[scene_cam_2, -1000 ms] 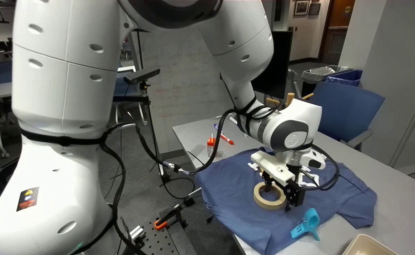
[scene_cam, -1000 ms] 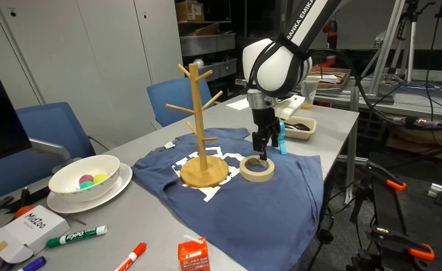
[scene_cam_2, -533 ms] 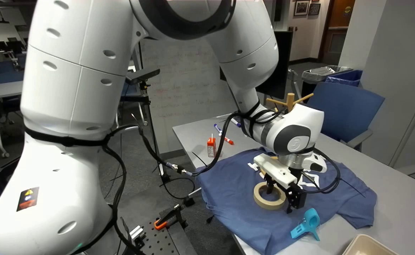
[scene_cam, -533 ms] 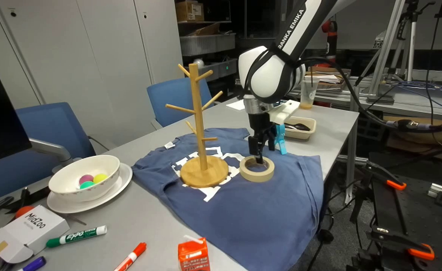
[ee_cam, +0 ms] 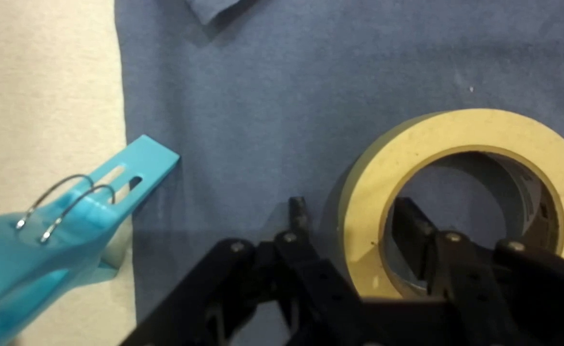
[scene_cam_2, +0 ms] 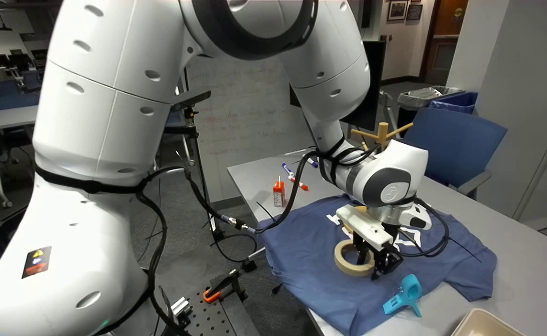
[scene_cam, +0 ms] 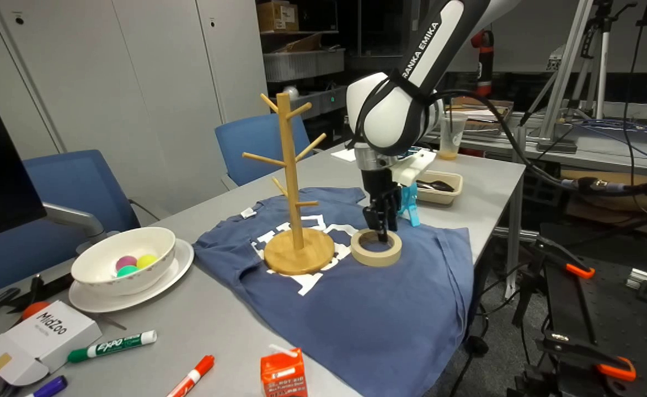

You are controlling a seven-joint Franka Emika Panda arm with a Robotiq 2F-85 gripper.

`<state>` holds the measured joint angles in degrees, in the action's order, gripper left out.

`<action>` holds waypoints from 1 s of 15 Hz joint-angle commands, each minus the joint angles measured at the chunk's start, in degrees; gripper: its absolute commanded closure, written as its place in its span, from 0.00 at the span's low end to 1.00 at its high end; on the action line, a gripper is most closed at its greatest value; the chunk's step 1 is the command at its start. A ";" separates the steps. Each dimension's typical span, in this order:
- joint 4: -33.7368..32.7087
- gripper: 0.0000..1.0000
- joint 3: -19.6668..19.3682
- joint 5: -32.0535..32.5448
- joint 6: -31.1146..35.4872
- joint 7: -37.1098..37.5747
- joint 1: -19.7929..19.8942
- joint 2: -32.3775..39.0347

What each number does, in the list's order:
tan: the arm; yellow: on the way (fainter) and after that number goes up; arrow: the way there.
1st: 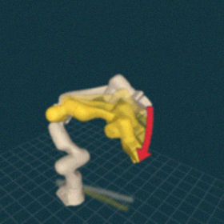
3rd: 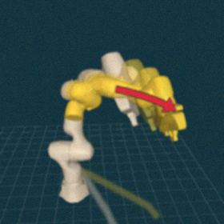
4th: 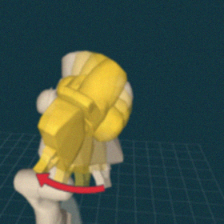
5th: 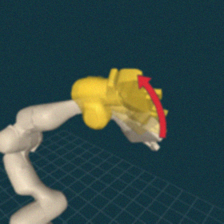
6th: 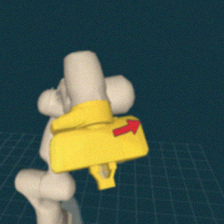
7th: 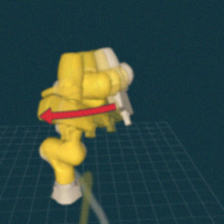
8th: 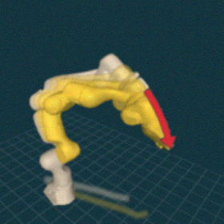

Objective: Pick up the masking tape and hang it on the wooden stand

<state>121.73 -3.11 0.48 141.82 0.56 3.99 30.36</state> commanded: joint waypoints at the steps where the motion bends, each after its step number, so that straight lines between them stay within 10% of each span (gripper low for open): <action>1: -1.21 0.80 0.44 -1.52 0.68 -0.11 0.66 1.06; 4: -0.81 0.99 1.44 -3.73 0.34 -1.33 1.69 0.13; 15: 8.48 0.94 -2.66 -0.11 -1.92 1.14 0.76 -17.08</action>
<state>126.06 -4.46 -1.60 141.60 0.50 5.16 20.22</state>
